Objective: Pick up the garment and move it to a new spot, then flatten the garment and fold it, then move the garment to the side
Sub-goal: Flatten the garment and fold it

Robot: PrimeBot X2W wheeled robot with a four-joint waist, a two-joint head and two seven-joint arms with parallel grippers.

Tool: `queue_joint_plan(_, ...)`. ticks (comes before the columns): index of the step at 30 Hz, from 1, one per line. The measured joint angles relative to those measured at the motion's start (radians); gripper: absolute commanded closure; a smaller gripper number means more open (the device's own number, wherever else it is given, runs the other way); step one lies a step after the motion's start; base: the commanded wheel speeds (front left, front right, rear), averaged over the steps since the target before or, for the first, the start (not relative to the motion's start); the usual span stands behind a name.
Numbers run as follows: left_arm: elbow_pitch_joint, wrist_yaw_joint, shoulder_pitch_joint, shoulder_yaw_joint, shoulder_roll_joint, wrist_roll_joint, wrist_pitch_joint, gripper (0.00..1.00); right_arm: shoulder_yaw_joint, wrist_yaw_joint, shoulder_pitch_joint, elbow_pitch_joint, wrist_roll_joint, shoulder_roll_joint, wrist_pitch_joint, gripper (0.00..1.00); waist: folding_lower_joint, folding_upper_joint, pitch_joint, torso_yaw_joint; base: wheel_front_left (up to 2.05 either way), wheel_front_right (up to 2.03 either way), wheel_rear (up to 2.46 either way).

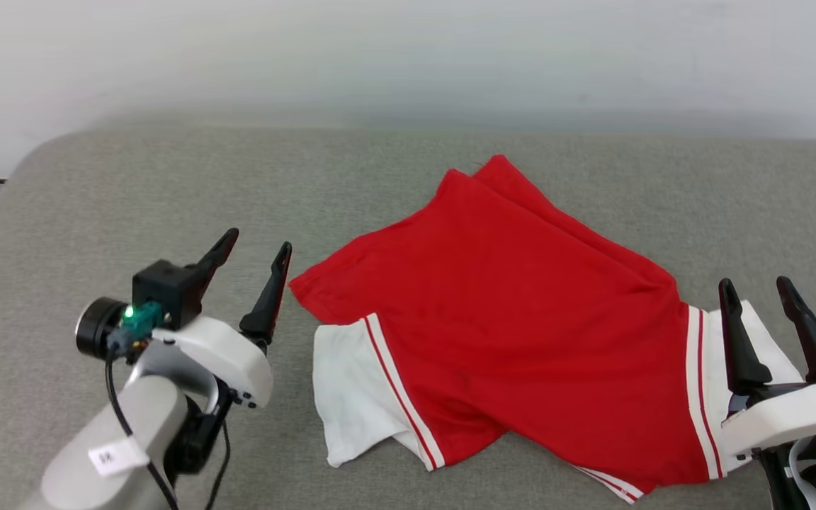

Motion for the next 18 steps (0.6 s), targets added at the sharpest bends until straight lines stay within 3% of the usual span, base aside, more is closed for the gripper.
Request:
queue_joint_plan(4, -0.133, 0.071, 0.110, 0.068, -0.020, 0.013, -0.011, 0.00, -0.004, 0.000, 0.017, -0.020, 0.000, 0.001, 0.005, 0.00, -0.0001, 0.0000, -0.026, 0.020, 0.00, 0.00, 0.00)
queue_joint_plan(6, -0.268, 0.111, 0.231, 0.155, -0.065, 0.058, -0.011, 0.00, -0.006, 0.000, 0.038, -0.036, 0.001, 0.003, 0.009, 0.00, -0.0001, 0.0000, -0.044, 0.030, 0.00, 0.00, 0.00)
queue_joint_plan(8, -0.315, 0.122, 0.293, 0.191, -0.091, 0.083, -0.011, 0.00, -0.005, 0.000, 0.046, -0.042, 0.003, 0.005, 0.009, 0.00, 0.0000, 0.0000, -0.051, 0.031, 0.00, 0.00, 0.00)
queue_joint_plan(13, -0.374, 0.115, 0.405, 0.251, -0.151, 0.156, -0.012, 0.00, -0.006, 0.000, 0.062, -0.052, 0.011, 0.013, 0.009, 0.00, -0.0001, 0.0000, -0.063, 0.029, 0.00, 0.00, 0.00)
queue_joint_plan(18, -0.365, 0.080, 0.467, 0.286, -0.193, 0.187, -0.014, 0.00, 0.002, 0.000, 0.073, -0.055, 0.011, 0.023, 0.008, 0.00, -0.0001, 0.0000, -0.072, 0.022, 0.00, 0.00, 0.00)
